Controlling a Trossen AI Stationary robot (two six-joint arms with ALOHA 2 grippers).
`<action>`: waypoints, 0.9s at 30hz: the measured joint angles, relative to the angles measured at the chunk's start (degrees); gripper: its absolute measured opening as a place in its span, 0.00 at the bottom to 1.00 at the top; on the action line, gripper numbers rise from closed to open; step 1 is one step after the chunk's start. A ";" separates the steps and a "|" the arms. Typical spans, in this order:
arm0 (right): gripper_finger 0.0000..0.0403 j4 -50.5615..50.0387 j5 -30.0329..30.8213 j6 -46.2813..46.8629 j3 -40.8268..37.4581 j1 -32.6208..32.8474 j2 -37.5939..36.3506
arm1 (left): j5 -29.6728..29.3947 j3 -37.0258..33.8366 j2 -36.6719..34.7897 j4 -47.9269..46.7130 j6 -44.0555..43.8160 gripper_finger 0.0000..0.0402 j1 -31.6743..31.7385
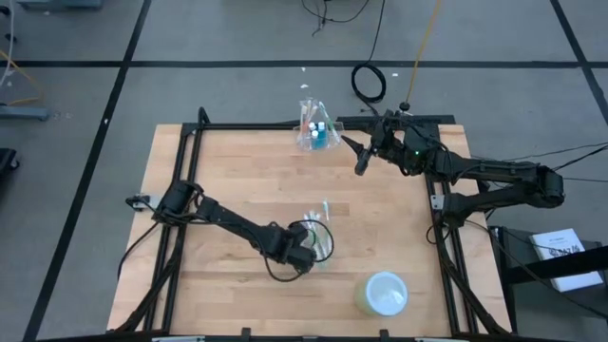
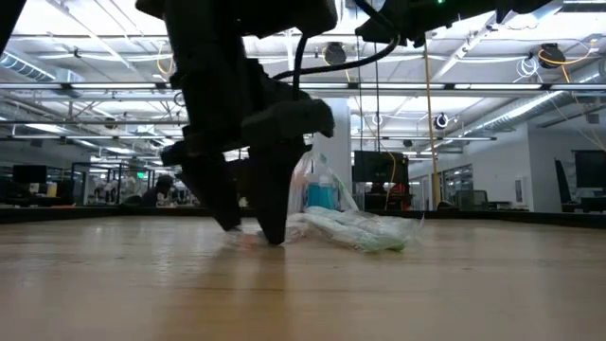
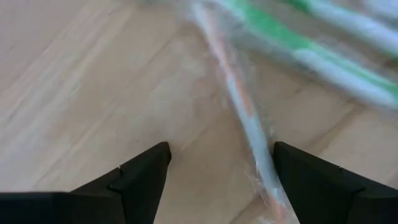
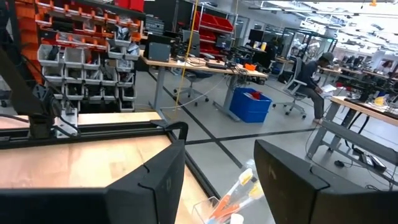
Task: Pick & Place toothbrushing station
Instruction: Put the orange toothbrush into the transparent organizer
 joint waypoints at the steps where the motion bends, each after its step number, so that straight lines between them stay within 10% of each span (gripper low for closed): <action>1: 0.46 -0.01 0.00 -0.02 0.00 -0.01 0.00 | -0.03 0.00 -0.02 -1.77 -1.57 0.74 -0.11; 16: 0.45 -0.87 -0.15 -1.08 0.00 -0.01 0.02 | -4.31 -0.66 -5.66 -40.49 -13.79 0.74 0.41; 27: 0.45 -1.09 -0.20 -2.39 0.00 -0.01 0.02 | -14.67 -0.48 -11.46 -27.52 -0.29 0.74 6.31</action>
